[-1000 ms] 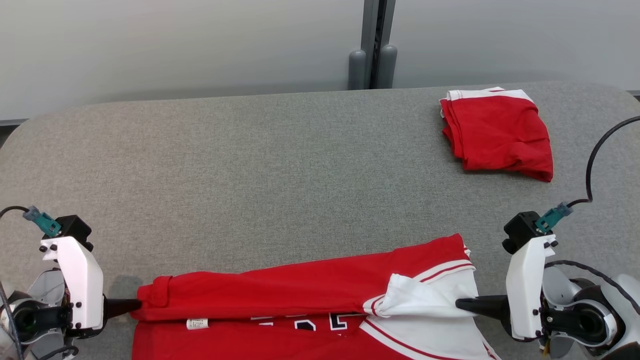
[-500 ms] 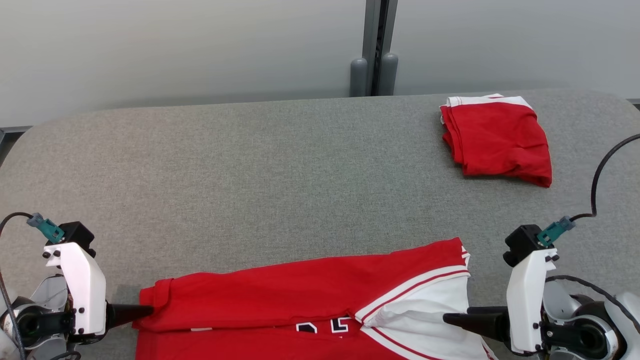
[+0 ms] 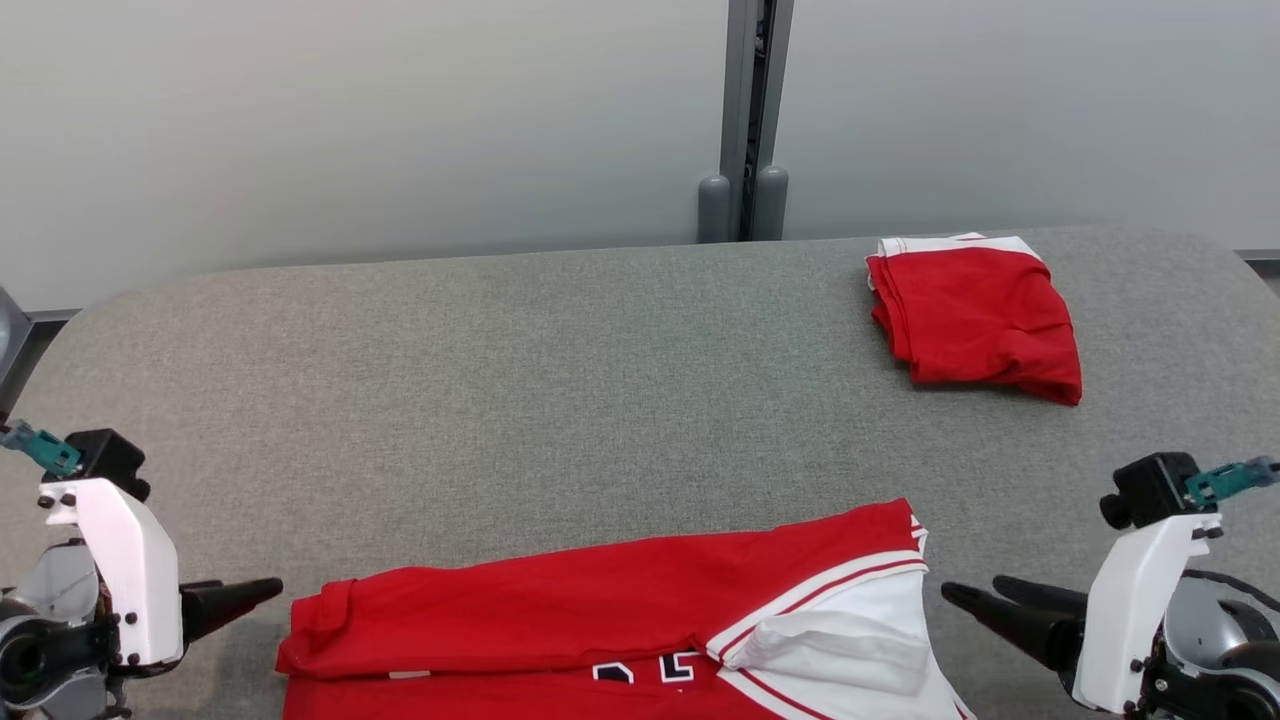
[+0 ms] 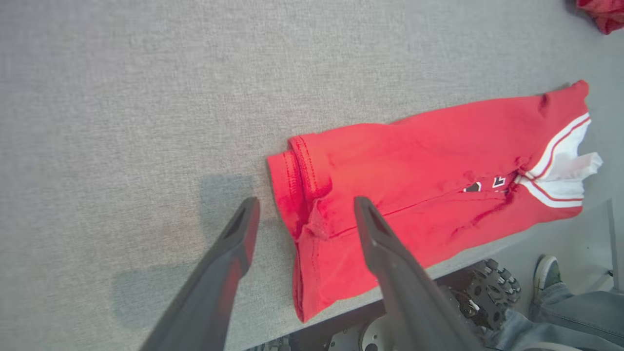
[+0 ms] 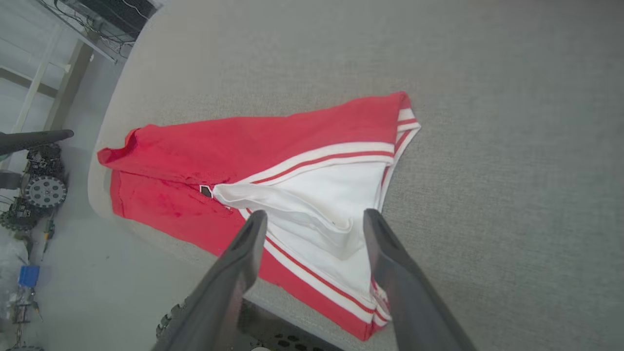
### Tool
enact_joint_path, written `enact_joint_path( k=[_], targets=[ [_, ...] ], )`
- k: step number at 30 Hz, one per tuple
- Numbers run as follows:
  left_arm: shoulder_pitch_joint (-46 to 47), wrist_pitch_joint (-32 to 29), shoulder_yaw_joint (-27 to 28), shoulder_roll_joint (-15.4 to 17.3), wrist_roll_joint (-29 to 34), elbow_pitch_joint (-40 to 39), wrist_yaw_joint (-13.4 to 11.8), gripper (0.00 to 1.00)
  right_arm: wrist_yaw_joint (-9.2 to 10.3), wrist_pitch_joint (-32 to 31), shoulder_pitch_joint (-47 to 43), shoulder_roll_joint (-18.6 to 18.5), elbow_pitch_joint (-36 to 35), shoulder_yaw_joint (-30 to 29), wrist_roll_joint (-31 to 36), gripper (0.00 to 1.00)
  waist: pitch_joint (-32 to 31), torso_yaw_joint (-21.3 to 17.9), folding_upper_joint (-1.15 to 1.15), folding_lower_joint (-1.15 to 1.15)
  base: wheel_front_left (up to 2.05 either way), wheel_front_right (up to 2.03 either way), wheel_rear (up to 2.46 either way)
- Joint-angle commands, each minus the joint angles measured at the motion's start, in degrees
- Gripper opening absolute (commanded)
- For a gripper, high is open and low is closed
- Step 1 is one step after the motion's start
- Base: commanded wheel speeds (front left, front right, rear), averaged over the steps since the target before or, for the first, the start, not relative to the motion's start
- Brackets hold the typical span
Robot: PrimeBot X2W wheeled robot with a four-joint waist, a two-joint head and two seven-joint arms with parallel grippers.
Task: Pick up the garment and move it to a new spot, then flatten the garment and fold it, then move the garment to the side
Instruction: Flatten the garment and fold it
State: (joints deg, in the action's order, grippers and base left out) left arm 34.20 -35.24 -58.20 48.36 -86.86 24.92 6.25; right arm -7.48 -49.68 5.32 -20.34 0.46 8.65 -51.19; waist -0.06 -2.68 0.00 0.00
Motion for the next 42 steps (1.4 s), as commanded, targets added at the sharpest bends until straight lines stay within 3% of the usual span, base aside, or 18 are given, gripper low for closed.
enact_joint_path(
  k=[1,9,17,24,28,33,42],
  targets=[
    [-1.3,2.0,0.7,0.2,0.7,-1.0,-0.3,1.00,-0.04,1.8,-1.0,0.8,-0.4,-0.5,0.9,1.00,-0.1,0.0,0.00,0.00,0.00,0.00,0.00],
    [-4.9,18.3,4.1,0.8,5.0,-6.8,-2.2,1.00,-0.04,14.7,-3.6,4.4,0.5,-1.8,5.4,1.00,-0.1,0.9,0.00,0.00,0.00,0.00,0.00],
    [-11.0,37.1,7.8,-0.6,9.0,-10.3,-6.7,1.00,-0.04,26.7,-4.3,7.7,5.6,-3.2,10.3,1.00,0.1,2.1,0.00,0.00,0.00,0.00,0.00],
    [-15.7,48.2,9.9,-2.1,12.7,-12.1,-11.6,1.00,-0.04,34.3,-3.9,10.4,10.6,-5.2,14.3,1.00,1.2,3.1,0.00,0.00,0.00,0.00,0.00],
    [-18.1,50.3,12.4,-4.2,17.0,-13.3,-14.0,1.00,-0.04,35.6,-4.2,12.3,12.8,-5.3,14.4,1.00,1.8,3.8,0.00,0.00,0.00,0.00,0.00],
    [-22.8,50.4,21.0,-8.8,24.6,-15.9,-15.0,1.00,-0.04,34.6,-4.1,13.0,14.7,-5.5,15.9,1.00,2.1,4.0,0.00,0.00,0.00,0.00,0.00],
    [-29.7,50.4,28.6,-16.8,33.3,-17.0,-12.6,1.00,-0.04,34.1,-3.4,14.8,20.0,-6.5,16.8,1.00,1.9,4.0,0.00,0.00,0.00,0.00,0.00]
  ],
)
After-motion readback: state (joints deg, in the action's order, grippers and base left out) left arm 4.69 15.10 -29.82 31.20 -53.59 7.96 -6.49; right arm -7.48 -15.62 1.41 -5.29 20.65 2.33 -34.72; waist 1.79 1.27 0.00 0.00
